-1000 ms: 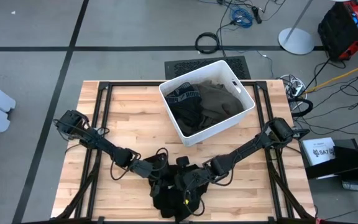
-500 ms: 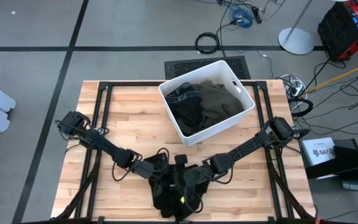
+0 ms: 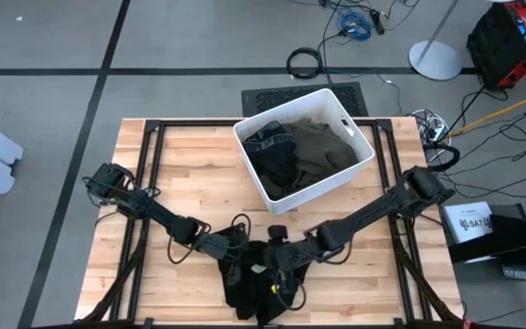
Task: Sort clothes
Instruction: Put the black shirt into the white bin
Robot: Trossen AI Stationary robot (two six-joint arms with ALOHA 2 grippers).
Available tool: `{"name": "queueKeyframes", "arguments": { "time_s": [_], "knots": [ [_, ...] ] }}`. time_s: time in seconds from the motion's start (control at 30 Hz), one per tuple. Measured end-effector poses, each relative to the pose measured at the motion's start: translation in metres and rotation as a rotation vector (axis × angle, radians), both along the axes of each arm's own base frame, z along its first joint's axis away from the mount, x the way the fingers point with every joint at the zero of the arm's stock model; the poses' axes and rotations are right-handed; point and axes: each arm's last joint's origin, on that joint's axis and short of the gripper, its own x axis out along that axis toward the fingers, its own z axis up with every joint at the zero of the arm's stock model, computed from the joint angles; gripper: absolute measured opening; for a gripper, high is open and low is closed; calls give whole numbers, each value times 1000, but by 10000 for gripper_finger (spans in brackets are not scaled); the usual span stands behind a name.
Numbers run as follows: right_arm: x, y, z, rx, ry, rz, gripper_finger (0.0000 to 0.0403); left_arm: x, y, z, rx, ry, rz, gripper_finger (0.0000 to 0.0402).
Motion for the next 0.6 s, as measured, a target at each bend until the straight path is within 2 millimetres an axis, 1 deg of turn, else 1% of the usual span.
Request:
{"name": "queueKeyframes", "arguments": {
  "time_s": [0.17,0.27,0.33,0.43,0.6],
  "knots": [
    [-25,-5,34,84,44,-36,242,0,0,0,2,1,2,15],
    [-45,0,50,149,98,-22,242,0,0,2,0,-4,3,15],
    [-61,5,60,168,125,-19,242,-1,1,9,-3,-23,0,15],
    [-81,13,71,164,141,-24,242,-1,-2,30,-18,-110,-17,15],
    [-108,27,87,130,84,-36,242,-8,-4,72,-55,-340,-47,15]
  ]
}}
